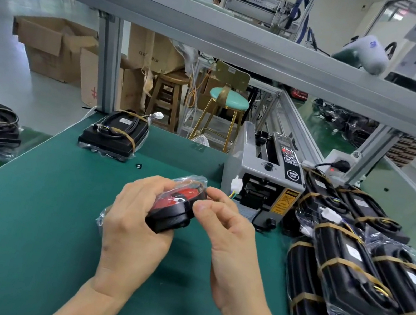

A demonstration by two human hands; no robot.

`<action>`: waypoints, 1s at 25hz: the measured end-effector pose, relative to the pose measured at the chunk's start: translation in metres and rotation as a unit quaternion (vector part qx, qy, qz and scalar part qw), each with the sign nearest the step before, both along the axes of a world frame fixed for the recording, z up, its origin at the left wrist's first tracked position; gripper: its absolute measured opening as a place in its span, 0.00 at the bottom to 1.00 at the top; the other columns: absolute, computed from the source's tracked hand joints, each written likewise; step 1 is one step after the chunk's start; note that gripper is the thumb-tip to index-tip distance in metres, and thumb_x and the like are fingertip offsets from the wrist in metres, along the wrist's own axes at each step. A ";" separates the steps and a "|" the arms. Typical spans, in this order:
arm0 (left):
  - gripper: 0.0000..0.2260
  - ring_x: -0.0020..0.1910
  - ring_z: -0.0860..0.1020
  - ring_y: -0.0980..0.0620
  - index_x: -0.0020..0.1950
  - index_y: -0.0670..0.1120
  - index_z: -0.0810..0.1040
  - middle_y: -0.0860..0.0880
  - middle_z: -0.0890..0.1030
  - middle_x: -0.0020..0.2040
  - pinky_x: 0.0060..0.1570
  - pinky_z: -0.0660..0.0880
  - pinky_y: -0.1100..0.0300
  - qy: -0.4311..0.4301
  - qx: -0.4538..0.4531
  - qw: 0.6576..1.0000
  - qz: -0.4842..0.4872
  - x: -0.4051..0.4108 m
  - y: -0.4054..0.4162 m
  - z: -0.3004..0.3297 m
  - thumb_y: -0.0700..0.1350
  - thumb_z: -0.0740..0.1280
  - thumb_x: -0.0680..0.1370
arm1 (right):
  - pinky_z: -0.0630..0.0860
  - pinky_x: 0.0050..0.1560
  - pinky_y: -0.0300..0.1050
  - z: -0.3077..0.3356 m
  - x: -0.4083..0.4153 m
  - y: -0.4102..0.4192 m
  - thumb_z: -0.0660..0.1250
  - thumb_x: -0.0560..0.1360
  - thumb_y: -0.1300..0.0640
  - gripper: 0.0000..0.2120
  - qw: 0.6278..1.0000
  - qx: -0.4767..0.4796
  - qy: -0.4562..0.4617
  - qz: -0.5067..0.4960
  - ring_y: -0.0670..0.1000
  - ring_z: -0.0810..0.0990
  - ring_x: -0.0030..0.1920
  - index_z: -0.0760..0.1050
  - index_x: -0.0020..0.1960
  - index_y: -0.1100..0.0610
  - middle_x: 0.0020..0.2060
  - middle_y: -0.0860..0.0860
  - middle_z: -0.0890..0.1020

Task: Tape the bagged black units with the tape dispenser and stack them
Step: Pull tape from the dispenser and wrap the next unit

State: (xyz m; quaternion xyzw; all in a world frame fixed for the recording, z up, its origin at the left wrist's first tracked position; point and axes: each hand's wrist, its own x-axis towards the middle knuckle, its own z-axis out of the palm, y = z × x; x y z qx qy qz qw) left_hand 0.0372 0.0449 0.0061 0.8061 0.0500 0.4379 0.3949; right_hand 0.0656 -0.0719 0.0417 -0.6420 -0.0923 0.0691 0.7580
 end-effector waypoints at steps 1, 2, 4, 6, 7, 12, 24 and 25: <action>0.23 0.52 0.78 0.45 0.54 0.41 0.81 0.48 0.80 0.51 0.52 0.76 0.46 0.000 0.001 1.000 -0.001 0.000 0.000 0.000 0.27 0.75 0.61 | 0.67 0.56 0.35 0.000 0.000 0.000 0.72 0.71 0.60 0.09 1.000 -0.009 -0.005 -0.004 0.39 0.78 0.56 0.83 0.33 0.54 0.55 0.41 0.79; 0.23 0.52 0.78 0.45 0.54 0.40 0.81 0.48 0.80 0.51 0.52 0.76 0.46 0.000 0.001 1.000 -0.001 0.000 0.000 0.000 0.27 0.75 0.61 | 0.67 0.58 0.36 0.000 0.001 -0.001 0.72 0.71 0.61 0.09 1.000 -0.017 -0.010 -0.010 0.40 0.78 0.56 0.82 0.33 0.53 0.54 0.41 0.79; 0.23 0.51 0.78 0.44 0.54 0.40 0.81 0.47 0.80 0.51 0.52 0.76 0.45 -0.002 0.001 1.000 -0.001 0.000 0.000 -0.001 0.26 0.75 0.61 | 0.68 0.62 0.40 0.001 0.000 -0.001 0.72 0.72 0.61 0.09 0.999 -0.030 -0.019 -0.022 0.43 0.78 0.57 0.82 0.33 0.54 0.53 0.43 0.79; 0.23 0.51 0.78 0.44 0.54 0.40 0.81 0.47 0.80 0.51 0.52 0.76 0.45 -0.003 0.000 1.000 0.000 0.000 -0.001 -0.002 0.26 0.75 0.61 | 0.69 0.66 0.45 0.000 -0.001 -0.001 0.72 0.71 0.60 0.08 0.998 -0.042 -0.027 -0.033 0.44 0.78 0.57 0.82 0.34 0.55 0.53 0.44 0.80; 0.23 0.52 0.78 0.44 0.54 0.40 0.81 0.47 0.80 0.51 0.52 0.75 0.46 -0.003 -0.001 1.000 0.001 0.000 -0.001 -0.003 0.27 0.75 0.61 | 0.68 0.67 0.46 0.000 -0.001 -0.002 0.72 0.71 0.59 0.07 0.998 -0.050 -0.031 -0.037 0.44 0.78 0.57 0.82 0.34 0.55 0.53 0.44 0.80; 0.22 0.52 0.78 0.45 0.53 0.40 0.81 0.48 0.81 0.51 0.53 0.75 0.46 -0.008 -0.001 1.000 0.000 0.001 -0.001 -0.004 0.27 0.74 0.61 | 0.69 0.67 0.47 -0.001 -0.003 -0.003 0.73 0.71 0.58 0.06 0.994 -0.076 -0.047 -0.055 0.41 0.78 0.54 0.83 0.36 0.56 0.50 0.42 0.80; 0.23 0.51 0.78 0.45 0.53 0.39 0.81 0.47 0.81 0.51 0.52 0.75 0.46 -0.019 0.013 1.000 -0.002 0.002 -0.003 -0.008 0.25 0.73 0.60 | 0.71 0.47 0.31 -0.005 0.000 0.003 0.73 0.70 0.60 0.16 0.996 -0.013 0.051 -0.079 0.36 0.78 0.49 0.74 0.54 0.48 0.50 0.43 0.79; 0.24 0.51 0.78 0.45 0.53 0.39 0.80 0.47 0.81 0.51 0.52 0.75 0.46 -0.021 0.011 1.000 -0.002 0.002 -0.003 -0.008 0.25 0.73 0.60 | 0.70 0.48 0.32 -0.005 0.001 0.004 0.73 0.71 0.60 0.16 0.996 -0.016 0.051 -0.077 0.37 0.78 0.50 0.74 0.55 0.48 0.50 0.43 0.79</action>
